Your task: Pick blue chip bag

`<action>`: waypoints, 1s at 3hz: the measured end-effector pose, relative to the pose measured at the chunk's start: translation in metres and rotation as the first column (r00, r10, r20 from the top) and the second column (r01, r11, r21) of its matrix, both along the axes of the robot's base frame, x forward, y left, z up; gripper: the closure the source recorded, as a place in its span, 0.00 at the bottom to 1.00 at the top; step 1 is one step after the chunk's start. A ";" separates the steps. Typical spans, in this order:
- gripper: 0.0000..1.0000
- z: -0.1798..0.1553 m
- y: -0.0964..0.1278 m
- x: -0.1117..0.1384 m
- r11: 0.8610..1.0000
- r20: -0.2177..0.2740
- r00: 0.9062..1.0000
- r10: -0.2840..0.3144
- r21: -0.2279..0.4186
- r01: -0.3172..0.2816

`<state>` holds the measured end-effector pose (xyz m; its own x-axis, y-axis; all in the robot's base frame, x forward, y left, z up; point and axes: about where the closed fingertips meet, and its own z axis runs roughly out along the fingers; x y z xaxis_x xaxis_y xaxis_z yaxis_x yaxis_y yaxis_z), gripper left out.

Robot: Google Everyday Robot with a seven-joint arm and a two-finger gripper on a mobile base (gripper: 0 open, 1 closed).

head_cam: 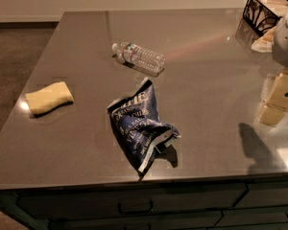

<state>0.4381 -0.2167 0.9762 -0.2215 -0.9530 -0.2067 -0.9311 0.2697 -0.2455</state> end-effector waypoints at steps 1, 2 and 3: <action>0.00 0.000 0.000 0.000 1.000 0.000 1.000 0.000 0.000 0.000; 0.00 -0.002 0.010 -0.001 1.000 0.000 1.000 -0.020 0.006 0.020; 0.00 -0.014 0.043 -0.001 0.998 -0.012 0.999 -0.039 0.040 0.039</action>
Offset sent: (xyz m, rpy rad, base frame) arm -0.0036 0.0249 -0.0123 0.0145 0.0224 -0.0518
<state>0.4371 -0.1735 0.9625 -0.2608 -0.9346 -0.2419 -0.9224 0.3152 -0.2234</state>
